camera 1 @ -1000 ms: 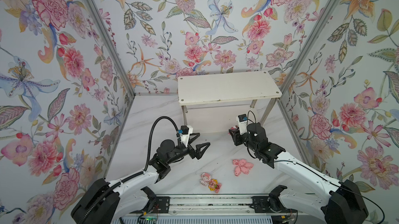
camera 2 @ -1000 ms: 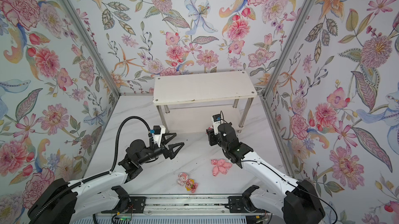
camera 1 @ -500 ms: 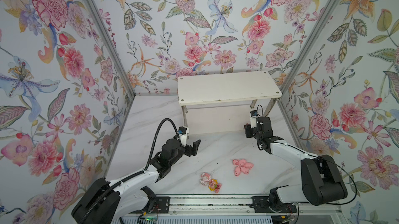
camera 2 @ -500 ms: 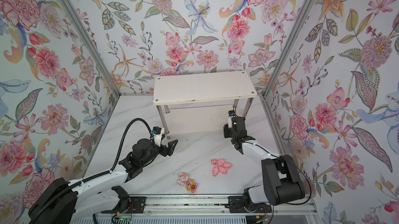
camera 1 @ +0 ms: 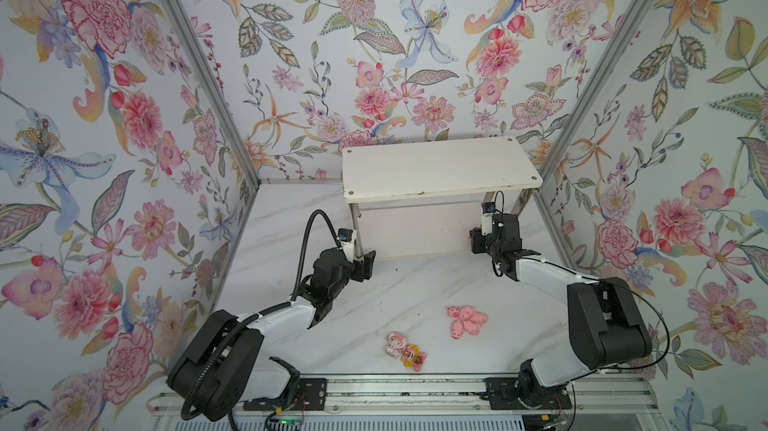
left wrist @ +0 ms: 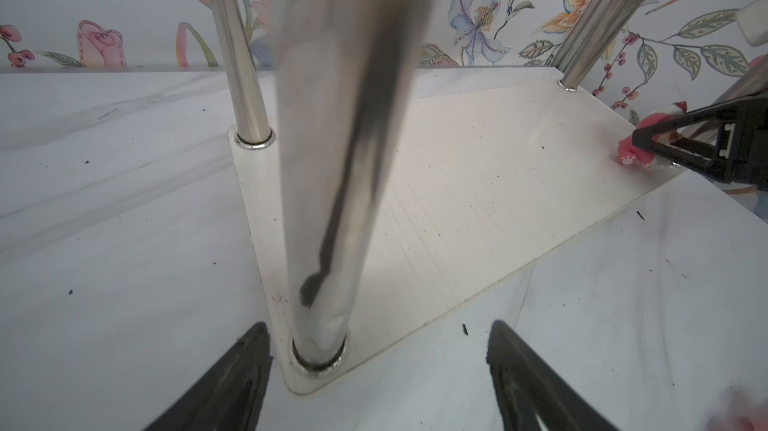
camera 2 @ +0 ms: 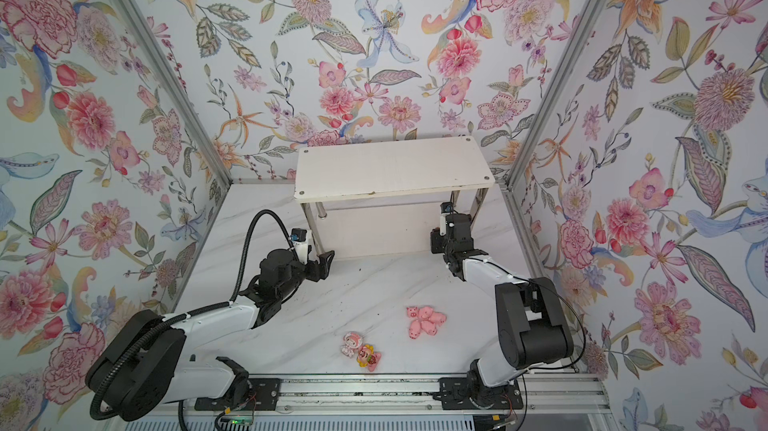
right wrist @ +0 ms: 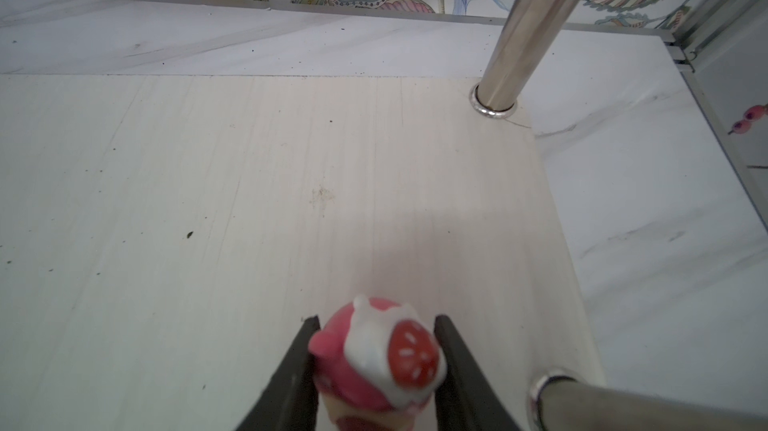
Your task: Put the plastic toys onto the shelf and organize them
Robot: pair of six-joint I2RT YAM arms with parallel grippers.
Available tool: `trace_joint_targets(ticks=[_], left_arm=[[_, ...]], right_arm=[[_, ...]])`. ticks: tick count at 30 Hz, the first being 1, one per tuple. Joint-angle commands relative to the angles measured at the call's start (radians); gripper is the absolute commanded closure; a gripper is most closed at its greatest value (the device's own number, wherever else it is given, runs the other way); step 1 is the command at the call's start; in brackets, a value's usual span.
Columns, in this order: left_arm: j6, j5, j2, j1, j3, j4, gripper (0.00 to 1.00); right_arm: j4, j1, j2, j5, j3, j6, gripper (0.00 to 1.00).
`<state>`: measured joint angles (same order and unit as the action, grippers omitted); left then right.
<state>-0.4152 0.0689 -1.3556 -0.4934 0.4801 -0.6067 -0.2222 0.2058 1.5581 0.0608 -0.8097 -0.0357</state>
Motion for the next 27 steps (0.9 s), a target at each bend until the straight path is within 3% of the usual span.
trace_joint_targets(ticks=[1,10,24,27], left_arm=[[0.011,0.035,-0.038,0.049,0.043,-0.063,0.17],[0.027,0.061,-0.11,0.063,0.099,-0.082,0.17],[0.059,0.099,-0.198,0.093,0.185,-0.088,0.16],[0.066,0.11,-0.199,0.095,0.195,-0.087,0.16]], right_arm=[[0.01,0.002,0.006,0.041,-0.038,-0.034,0.87],[0.019,0.011,0.015,0.108,-0.039,-0.078,0.79],[0.036,0.021,0.063,0.081,-0.076,-0.07,0.7],[0.056,0.026,0.065,0.086,-0.082,-0.07,0.73]])
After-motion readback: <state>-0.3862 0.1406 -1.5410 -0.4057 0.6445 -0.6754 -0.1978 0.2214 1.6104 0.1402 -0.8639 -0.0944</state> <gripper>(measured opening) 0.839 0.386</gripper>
